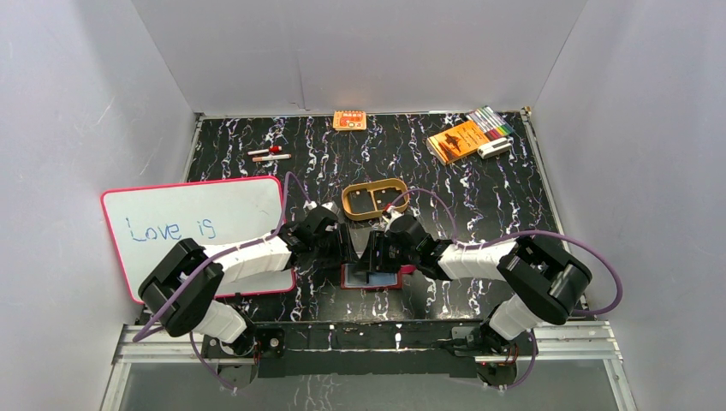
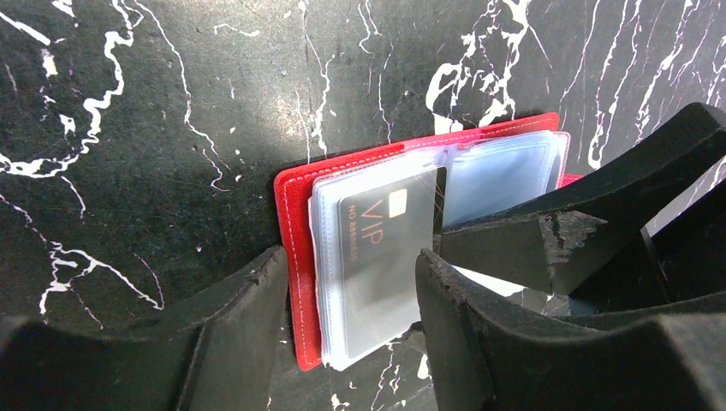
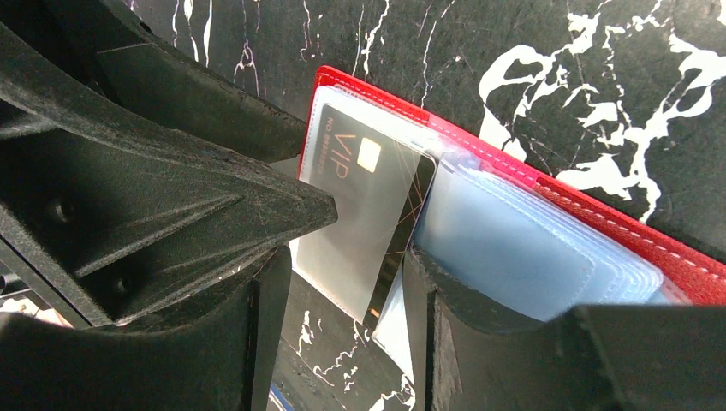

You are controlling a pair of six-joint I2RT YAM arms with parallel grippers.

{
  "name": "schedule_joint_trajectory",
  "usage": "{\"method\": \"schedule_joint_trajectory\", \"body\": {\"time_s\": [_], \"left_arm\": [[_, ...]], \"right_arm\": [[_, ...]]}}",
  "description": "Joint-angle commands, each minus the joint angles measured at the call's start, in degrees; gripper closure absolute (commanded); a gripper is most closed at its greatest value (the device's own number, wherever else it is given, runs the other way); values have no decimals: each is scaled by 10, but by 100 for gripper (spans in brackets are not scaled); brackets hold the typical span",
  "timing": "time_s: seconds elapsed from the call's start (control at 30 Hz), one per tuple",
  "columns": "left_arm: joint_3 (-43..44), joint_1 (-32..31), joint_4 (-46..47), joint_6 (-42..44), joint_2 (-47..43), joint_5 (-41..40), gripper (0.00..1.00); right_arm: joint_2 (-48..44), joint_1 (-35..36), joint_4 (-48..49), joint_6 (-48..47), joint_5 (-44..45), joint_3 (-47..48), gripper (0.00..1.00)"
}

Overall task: Put the credit cards into the card holder
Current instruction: Insert the credit card into the card holder.

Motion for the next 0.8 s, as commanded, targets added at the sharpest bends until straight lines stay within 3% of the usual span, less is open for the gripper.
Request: {"method": "schedule_joint_trajectory", "body": {"time_s": [0.0,0.4,0.6,0.77], "left_arm": [[-1,-8,26,-17,1,52,47],[-2,-7,22,-17,-9,39,47],[1,-7,-13,-15,-22,8,47],[5,-7,-29,-15,-16,-6,47]], "right_arm": [[2,11,42,-8,-11,-2,41],[-17,14,73,-3,-17,-7,38],[-36,16,-53,-16,43,24,37],[-41,17,-69,-8,52,22,36]]}}
